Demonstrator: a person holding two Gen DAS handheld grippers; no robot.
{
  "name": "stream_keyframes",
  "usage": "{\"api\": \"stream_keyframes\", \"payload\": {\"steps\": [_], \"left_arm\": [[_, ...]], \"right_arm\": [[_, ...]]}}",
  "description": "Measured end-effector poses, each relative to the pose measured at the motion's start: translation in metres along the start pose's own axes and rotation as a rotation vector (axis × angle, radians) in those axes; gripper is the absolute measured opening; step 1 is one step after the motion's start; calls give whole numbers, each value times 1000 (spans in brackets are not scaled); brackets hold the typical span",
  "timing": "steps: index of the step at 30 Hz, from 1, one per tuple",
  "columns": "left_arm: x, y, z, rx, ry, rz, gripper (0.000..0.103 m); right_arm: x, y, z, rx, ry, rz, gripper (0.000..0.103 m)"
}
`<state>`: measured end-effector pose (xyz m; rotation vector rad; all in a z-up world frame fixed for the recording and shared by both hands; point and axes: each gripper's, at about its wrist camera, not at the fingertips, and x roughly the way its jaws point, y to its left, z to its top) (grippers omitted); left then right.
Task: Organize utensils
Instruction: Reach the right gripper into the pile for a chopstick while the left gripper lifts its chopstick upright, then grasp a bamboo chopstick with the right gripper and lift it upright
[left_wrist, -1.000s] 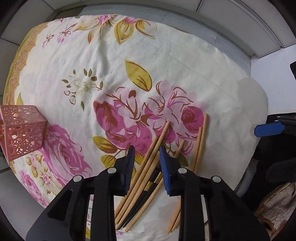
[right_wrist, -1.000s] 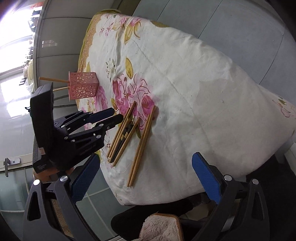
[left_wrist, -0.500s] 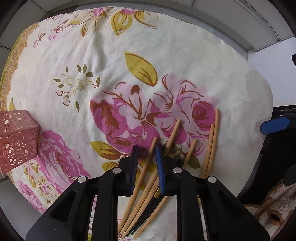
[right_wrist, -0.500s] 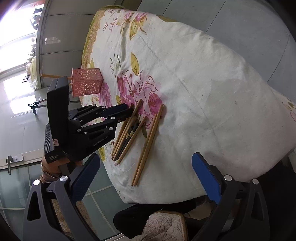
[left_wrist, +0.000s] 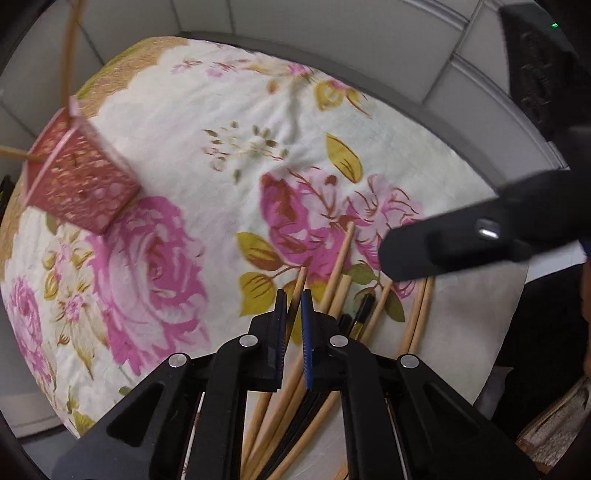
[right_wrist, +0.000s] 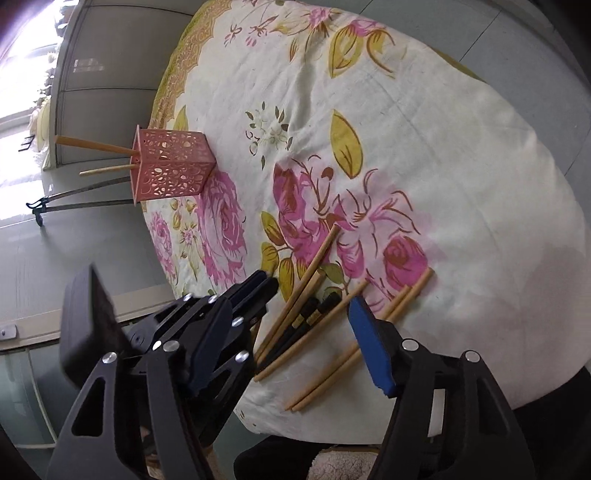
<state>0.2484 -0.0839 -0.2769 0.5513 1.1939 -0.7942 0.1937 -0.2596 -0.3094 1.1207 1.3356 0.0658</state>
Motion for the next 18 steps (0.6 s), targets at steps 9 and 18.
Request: {"api": "stream_keyframes", "payload": {"steps": [9,18], "left_arm": [[-109,54,-59,-196,-309,-16,4],[-163,48,-69,-179,-459,13,4]], "right_arm": [[38,24,19,-8,-17,-239,46],[67,41,29,22,-12,-497,10]]}}
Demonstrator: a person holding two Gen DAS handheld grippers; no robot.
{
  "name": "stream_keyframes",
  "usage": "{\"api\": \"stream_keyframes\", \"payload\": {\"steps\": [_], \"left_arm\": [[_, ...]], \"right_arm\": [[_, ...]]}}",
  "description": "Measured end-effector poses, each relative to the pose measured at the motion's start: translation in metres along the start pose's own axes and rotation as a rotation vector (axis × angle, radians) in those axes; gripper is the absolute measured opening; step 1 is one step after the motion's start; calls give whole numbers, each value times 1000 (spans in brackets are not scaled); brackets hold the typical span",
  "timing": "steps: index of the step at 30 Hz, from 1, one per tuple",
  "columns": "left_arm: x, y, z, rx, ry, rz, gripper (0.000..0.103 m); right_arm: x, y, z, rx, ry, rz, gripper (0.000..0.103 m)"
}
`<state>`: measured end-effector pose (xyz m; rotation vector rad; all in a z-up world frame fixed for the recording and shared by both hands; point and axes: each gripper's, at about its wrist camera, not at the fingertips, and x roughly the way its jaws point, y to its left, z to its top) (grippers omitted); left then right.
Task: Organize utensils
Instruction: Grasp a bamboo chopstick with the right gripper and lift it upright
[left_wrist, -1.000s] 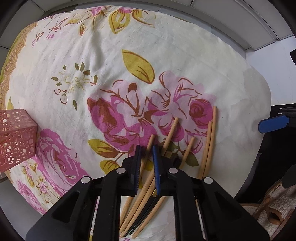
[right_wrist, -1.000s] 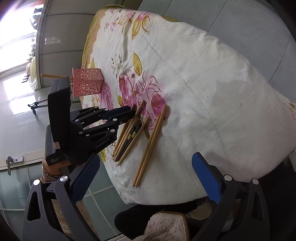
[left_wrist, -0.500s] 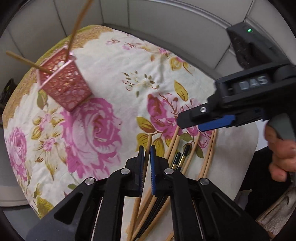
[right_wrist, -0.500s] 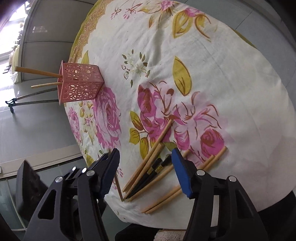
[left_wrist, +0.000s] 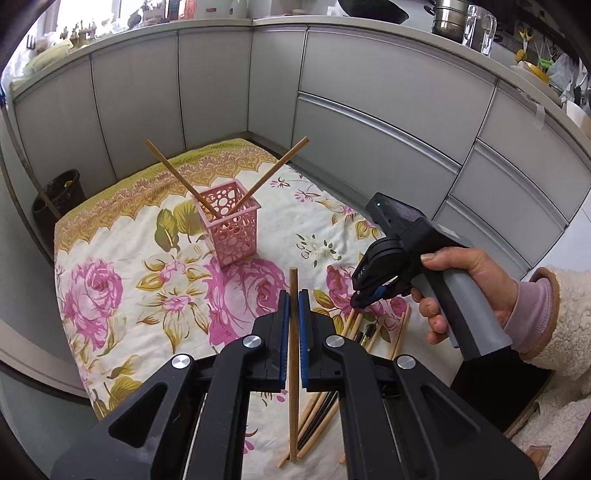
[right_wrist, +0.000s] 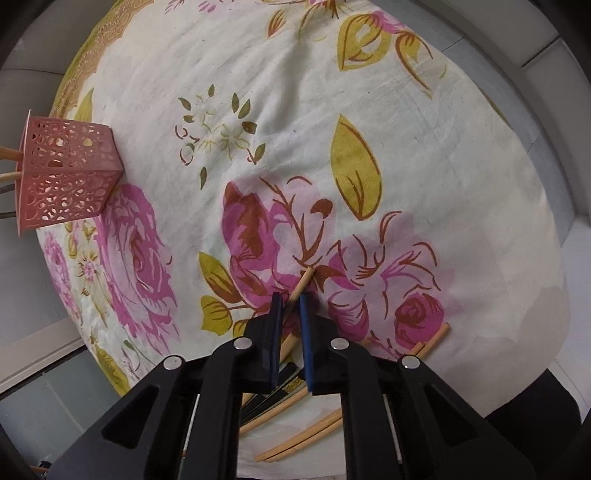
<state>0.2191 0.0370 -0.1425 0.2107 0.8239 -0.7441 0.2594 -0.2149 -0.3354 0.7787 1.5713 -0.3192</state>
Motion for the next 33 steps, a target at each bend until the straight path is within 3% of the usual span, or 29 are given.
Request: {"api": "stream_keyframes", "payload": {"steps": [2,5,8,15,18,23,28,33], "left_arm": [[-4,3,-1,-9,-17,5,4],[-13,7,-1,-28,-45,17,4],[-18,9,-4,-37,-59,25,4],[-38,3,-9,-70,-115,46,4],[-48,-2,-13,-90,-140,46,4],[-64,-9,-16,-121,-190,41,4],[-87,-15,-14,-108,-261,47,4],[-104,-16,-17,-82,-311,37,4]], "right_arm": [[2,11,-5,-39,-29,-48,8],[6,12,-13,-45,-58,17,0],[-2,15,-25,-77,-112,69,0],[-69,33,-63,-211,-293,158,0],[-89,30,-76,-247,-326,176,0],[-83,14,-63,-196,-210,156,1],[-42,0,-37,-140,-51,47,6],[-37,-36,-27,-68,6,-41,9]]}}
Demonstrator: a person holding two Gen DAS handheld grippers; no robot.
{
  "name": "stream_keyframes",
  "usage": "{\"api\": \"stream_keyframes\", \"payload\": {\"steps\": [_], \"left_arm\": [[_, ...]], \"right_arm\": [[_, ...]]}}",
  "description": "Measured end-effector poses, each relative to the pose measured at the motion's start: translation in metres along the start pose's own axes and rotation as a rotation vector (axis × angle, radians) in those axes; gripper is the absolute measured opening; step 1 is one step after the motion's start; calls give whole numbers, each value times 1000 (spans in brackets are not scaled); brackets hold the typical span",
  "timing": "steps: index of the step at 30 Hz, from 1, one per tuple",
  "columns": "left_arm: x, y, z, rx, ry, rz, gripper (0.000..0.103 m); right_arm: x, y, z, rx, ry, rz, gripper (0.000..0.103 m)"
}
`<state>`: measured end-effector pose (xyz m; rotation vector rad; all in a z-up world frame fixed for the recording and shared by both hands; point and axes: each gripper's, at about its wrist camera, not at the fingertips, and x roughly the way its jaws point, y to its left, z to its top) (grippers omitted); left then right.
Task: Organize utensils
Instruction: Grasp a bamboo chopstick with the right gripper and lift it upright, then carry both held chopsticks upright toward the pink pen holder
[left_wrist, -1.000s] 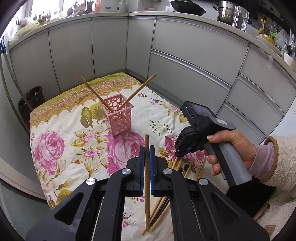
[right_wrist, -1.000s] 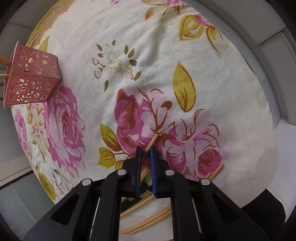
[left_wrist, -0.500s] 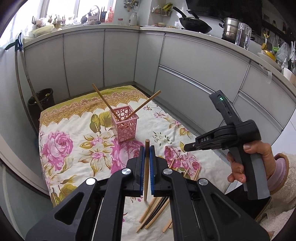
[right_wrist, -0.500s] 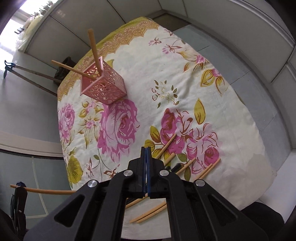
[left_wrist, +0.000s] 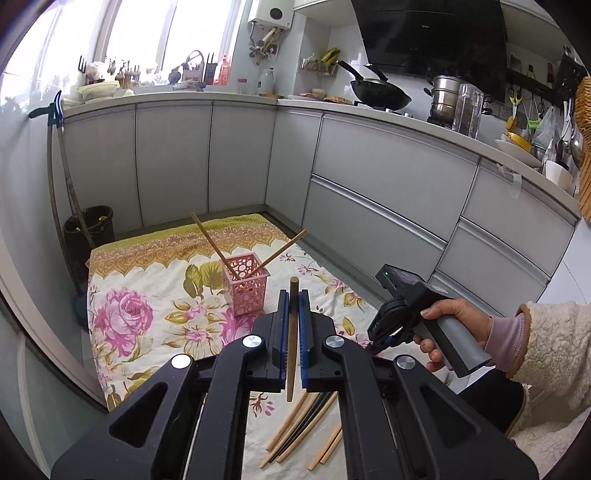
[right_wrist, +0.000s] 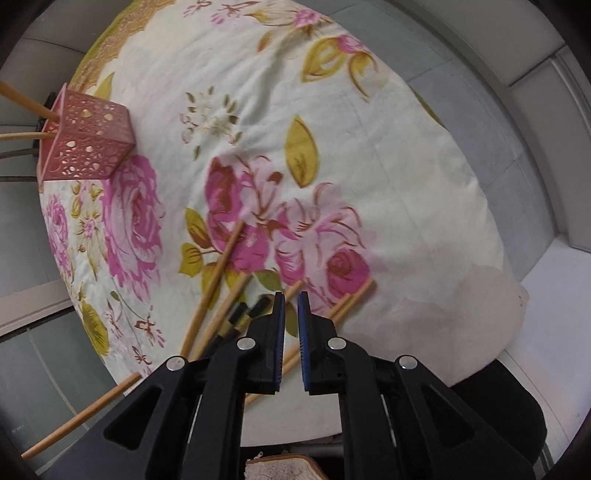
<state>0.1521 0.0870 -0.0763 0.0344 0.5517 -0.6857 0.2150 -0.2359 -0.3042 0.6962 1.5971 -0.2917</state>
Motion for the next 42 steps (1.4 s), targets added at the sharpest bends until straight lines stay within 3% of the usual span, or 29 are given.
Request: {"api": "stream_keyframes", "payload": {"steps": [5,12,16,19,24,28,31,36,42], "left_arm": [[-1,0,2,-1,-16,-30,4],[-2,-1,1,-3,-21,-37,4],[-3,-1,1,-1,-22,-38,4],[-5,-1,1,-6,-28,-37,4],[-7,3,2,-17,-31,-36,4],[-7,4,3,-17,-34,-43,4],[-6,3,3,-19,-34,-45,4],[-6,2,4,-32,-35,-47,4],[-5,-9,7,-40,-30,-25,4]], "right_arm": [[9,-28,3,81,28,-61,10],[26,-36,9,126,42,-104,10],[30,-27,14,110,38,-151,15],[33,-19,15,109,37,-158,24],[34,-4,5,78,25,-206,24],[34,0,-8,66,9,-215,17],[31,1,-18,58,-50,-190,5],[12,3,-45,41,-171,-31,5],[-39,7,-68,-29,-284,62,5]]}}
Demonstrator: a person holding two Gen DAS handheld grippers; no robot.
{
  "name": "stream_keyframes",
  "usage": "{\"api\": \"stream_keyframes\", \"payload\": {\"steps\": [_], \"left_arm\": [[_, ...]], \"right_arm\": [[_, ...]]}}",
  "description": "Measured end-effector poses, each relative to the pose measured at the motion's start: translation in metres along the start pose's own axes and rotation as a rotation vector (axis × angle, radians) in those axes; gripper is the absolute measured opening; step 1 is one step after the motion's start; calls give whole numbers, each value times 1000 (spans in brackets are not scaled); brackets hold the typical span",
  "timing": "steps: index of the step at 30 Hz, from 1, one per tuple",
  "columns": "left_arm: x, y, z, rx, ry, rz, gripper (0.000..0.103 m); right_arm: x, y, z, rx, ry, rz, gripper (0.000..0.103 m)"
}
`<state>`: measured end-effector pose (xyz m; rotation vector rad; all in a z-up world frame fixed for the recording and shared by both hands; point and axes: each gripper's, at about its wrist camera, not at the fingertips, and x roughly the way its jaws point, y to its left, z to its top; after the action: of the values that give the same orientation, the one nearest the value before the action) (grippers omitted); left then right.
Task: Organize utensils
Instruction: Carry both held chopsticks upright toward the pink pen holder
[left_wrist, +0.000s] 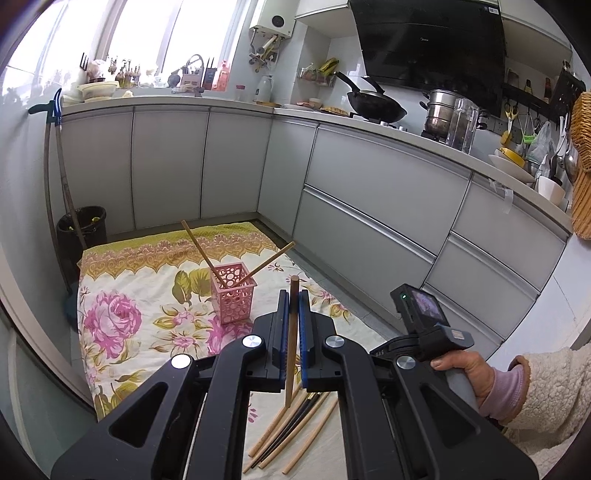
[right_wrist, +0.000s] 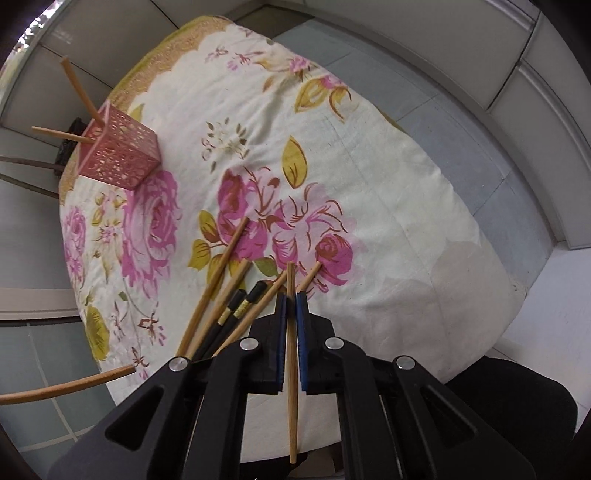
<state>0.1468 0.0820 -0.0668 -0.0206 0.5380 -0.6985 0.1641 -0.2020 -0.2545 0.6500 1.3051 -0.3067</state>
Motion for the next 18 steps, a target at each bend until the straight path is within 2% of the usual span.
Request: {"api": "stream_keyframes", "payload": {"steps": [5,13,18], "left_arm": [[2,-8,5,-21,-10,31,4],[10,-19,20,-34,-27,101,4],[17,-21,33,-49,-37,120,4]], "right_arm": [[-41,-22,26,-40,-90,60,5],[-122,-24,41,-77,-266,115,5],[-162,-21,50,-117,-383,156,5]]}}
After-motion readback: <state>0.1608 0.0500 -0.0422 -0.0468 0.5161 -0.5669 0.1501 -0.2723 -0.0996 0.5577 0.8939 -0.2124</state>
